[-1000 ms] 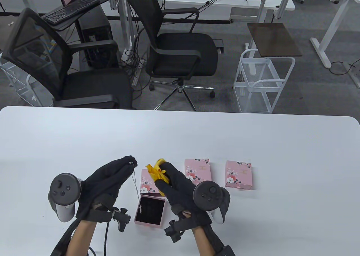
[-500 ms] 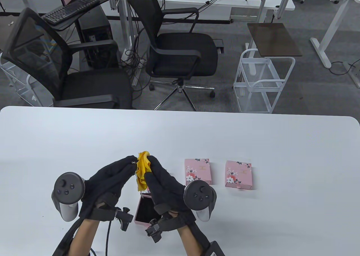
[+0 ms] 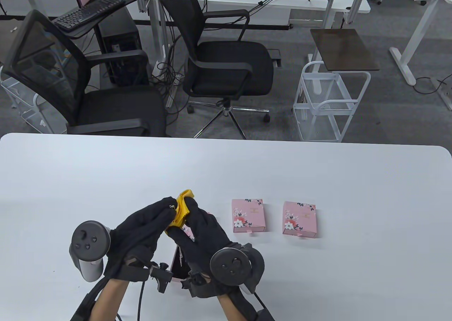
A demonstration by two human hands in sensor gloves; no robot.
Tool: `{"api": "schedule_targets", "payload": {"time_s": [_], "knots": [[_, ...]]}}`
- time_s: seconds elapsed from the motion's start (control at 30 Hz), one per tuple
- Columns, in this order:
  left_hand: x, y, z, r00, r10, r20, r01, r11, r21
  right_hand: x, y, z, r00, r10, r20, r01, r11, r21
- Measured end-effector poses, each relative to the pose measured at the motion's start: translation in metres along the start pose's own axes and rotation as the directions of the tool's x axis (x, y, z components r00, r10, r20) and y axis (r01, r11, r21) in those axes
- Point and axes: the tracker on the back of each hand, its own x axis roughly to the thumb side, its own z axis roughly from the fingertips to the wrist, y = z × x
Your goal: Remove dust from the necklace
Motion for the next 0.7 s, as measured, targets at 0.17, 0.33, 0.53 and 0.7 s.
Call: {"api": "schedule_targets", "payload": {"time_s": [0.17,0.33,0.53,0.7], "knots": [[0.003,-0.005,0.003,1.000,0.022,-0.006,-0.022,1.000,-0.020,0.009,0.001,0.005,0.989,0.147,0.031,-0.144,0.986,-0.078],[0.005,-0.010,0.004,1.000,0.009,0.003,-0.009,0.999,-0.045,0.012,0.000,0.007,0.965,0.261,0.018,-0.256,0.957,-0.139],[0.006,-0.011,0.005,1.000,-0.018,-0.005,0.018,0.999,-0.042,0.011,-0.002,0.006,0.964,0.267,-0.008,-0.265,0.954,-0.142],[0.010,-0.013,0.007,0.999,-0.043,0.003,0.043,0.998,-0.037,0.008,-0.004,0.005,0.967,0.254,-0.027,-0.255,0.956,-0.145]]}}
